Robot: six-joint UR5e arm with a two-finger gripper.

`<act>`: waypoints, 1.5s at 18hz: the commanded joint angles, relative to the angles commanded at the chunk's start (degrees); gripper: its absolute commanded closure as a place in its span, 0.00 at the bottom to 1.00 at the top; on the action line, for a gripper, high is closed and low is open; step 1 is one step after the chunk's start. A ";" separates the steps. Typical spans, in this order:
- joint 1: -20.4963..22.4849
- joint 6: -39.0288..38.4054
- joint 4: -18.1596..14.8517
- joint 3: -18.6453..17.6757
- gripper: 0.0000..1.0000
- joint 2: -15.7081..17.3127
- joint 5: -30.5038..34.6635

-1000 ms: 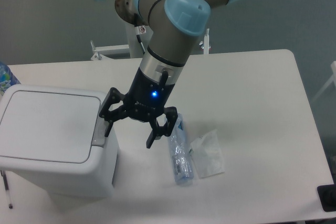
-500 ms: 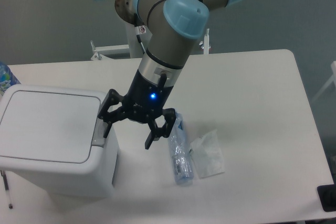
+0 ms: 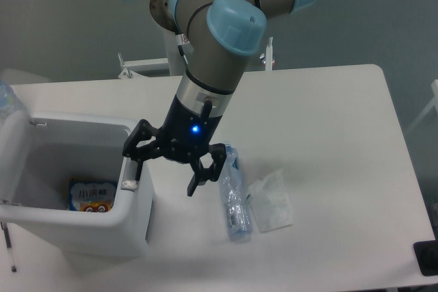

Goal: Open the trash can

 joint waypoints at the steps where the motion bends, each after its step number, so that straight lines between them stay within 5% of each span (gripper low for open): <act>1: 0.00 -0.09 0.00 0.00 0.00 0.00 0.00; 14: 0.26 0.26 0.09 0.97 0.00 0.18 0.09; 22: 5.00 4.65 0.09 2.28 0.00 0.09 0.09; 27: 9.14 9.66 5.79 3.07 0.00 -2.37 0.09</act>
